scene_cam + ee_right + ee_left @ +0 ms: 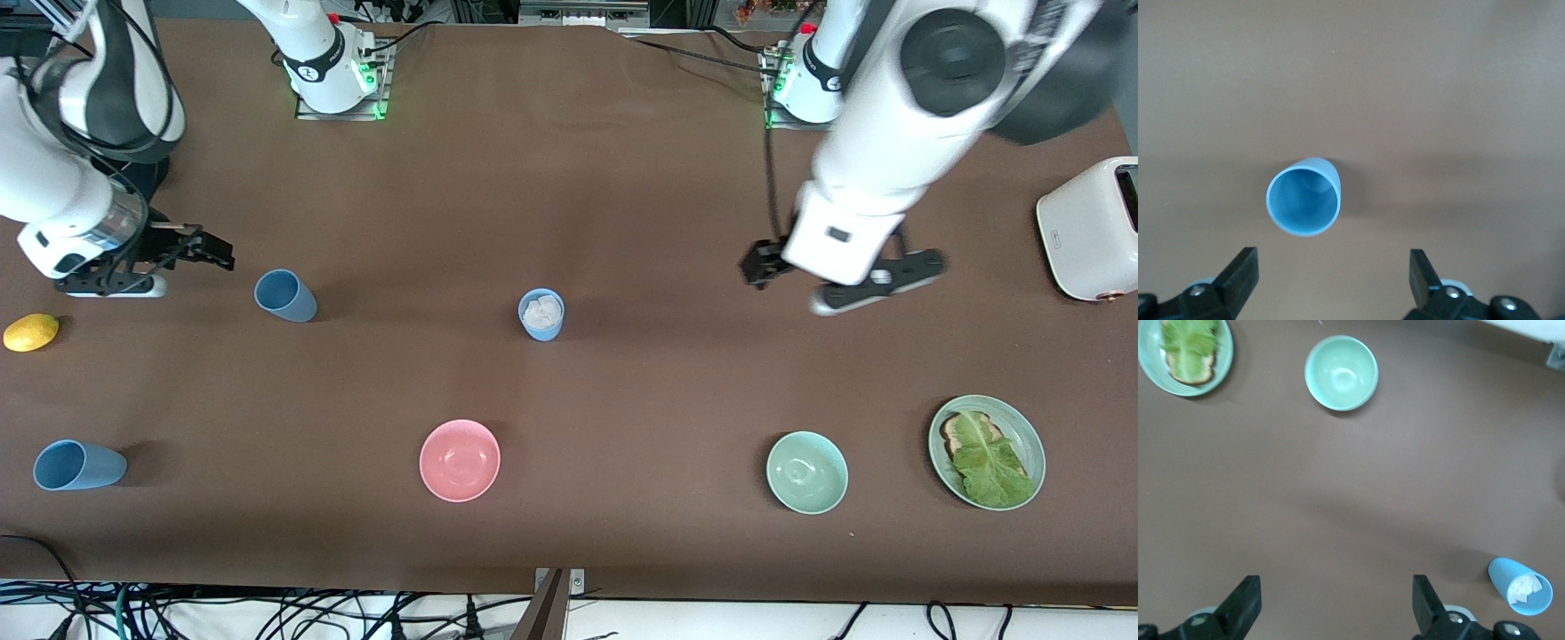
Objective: Stack blue cups with both arms
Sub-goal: 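Withdraw the left gripper while the right gripper reaches the empty cup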
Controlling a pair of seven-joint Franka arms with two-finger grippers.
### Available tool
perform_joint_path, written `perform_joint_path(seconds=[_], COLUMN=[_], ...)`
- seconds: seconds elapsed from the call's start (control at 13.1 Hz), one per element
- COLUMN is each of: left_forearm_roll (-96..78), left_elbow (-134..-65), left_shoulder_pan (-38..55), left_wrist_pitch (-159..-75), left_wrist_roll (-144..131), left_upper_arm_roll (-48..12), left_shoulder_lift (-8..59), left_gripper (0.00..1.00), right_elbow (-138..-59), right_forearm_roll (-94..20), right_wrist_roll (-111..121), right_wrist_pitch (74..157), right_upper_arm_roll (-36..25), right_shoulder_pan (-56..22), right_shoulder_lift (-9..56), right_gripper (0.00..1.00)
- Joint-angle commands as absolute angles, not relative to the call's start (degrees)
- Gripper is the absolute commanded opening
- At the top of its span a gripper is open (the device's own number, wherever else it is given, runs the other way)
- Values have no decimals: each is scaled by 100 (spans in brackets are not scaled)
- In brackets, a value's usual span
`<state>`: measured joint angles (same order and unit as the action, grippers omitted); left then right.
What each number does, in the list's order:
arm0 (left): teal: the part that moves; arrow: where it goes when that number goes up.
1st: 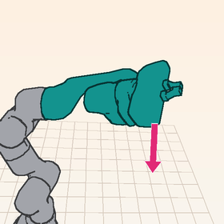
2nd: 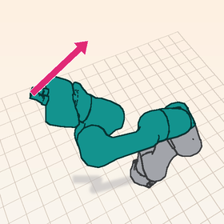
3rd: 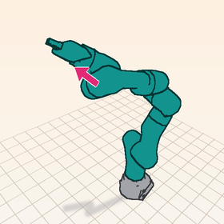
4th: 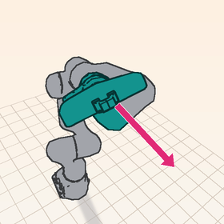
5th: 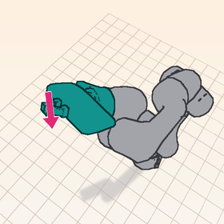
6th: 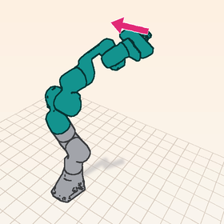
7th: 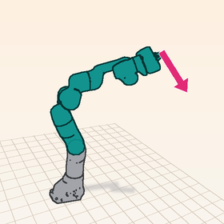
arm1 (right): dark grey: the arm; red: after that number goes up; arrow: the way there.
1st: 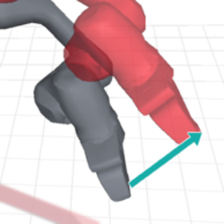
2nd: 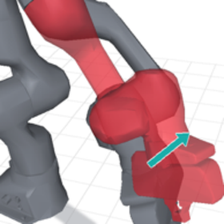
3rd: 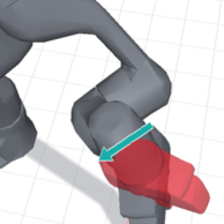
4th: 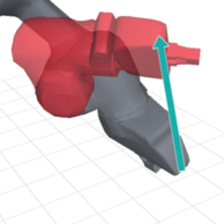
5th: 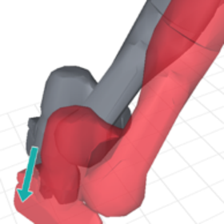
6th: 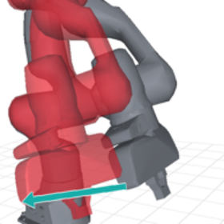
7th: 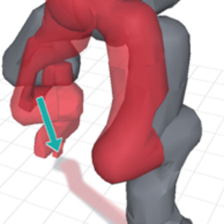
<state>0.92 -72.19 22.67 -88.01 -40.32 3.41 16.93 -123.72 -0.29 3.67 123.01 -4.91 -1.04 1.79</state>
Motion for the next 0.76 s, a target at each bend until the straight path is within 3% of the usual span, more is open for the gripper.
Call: perform_joint_path(seconds=[0.0,0.61,0.69], left_forearm_roll=[-149,-132,-158], left_elbow=[-7497,-7576,-7567], left_shoulder_pan=[1777,634,485], left_wrist_pitch=[-8719,-8955,-8973], left_wrist_roll=[-3902,-3823,-3806], left_upper_arm_roll=[123,-131,-141], left_shoulder_lift=[1169,1099,1046], left_gripper=[100,100,100], right_elbow=[-13068,-13579,-13579], right_forearm_roll=[26,26,26], right_wrist_roll=[316,308,316], right_wrist_pitch=[13251,14895,15028], right_upper_arm_roll=[-439,-431,-431], right_shoulder_pan=[-114,-123,-123], right_shoulder_lift=[166,1053,1176], right_gripper=[100,99,86])
